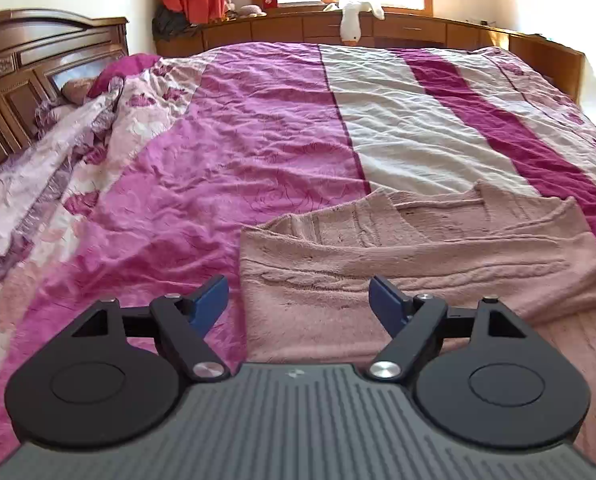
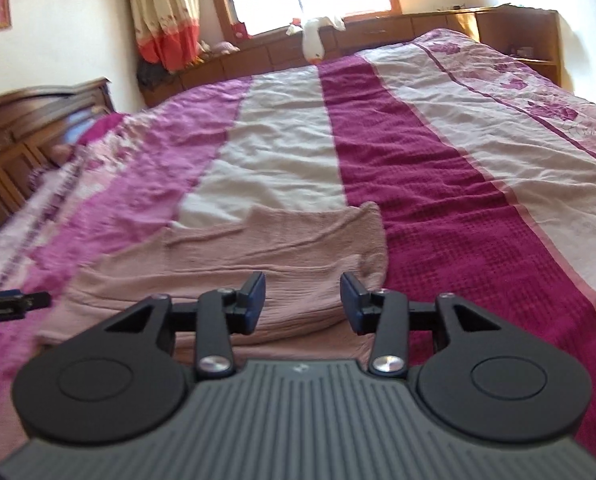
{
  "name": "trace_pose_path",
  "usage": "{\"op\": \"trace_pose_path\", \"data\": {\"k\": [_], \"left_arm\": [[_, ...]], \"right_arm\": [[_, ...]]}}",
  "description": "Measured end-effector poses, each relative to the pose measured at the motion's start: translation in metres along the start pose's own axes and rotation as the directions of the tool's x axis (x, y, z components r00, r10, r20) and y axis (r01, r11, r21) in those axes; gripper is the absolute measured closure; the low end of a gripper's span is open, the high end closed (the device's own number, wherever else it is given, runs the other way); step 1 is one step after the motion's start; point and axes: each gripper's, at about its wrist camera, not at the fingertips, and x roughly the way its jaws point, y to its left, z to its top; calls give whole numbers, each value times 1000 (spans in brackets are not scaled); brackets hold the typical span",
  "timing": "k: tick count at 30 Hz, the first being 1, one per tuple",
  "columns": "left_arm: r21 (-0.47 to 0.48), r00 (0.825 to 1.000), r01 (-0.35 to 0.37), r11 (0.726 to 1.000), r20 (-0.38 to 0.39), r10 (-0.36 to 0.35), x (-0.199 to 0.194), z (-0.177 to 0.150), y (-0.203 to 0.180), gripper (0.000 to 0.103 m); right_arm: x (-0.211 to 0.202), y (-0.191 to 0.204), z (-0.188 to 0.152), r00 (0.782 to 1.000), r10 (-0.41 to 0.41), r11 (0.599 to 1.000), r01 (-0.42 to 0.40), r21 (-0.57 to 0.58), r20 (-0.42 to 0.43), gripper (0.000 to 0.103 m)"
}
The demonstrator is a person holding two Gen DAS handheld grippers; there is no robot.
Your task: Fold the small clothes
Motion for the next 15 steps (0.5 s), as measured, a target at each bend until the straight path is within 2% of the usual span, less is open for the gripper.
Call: {"op": "trace_pose_path", "data": {"k": [2, 4, 10, 15], "left_arm": [[0, 1000, 18, 1000, -1, -18, -22, 3, 3, 19], [-1, 1000, 25, 1000, -13, -25, -42, 6, 7, 19], [34, 999, 9, 999, -31, -8, -97, 4, 14, 18], [31, 995, 67, 997, -73, -65, -133, -18, 12, 18]], "right_arm": [[-18, 7, 3, 1000, 29, 1000, -29, -6, 5, 58], [-33, 15, 5, 999, 48, 999, -48, -25, 6, 53], [-76, 37, 4, 995, 102, 992, -102, -71, -4, 52], [-98, 52, -13, 992, 115, 984, -122, -128, -57, 52]]}}
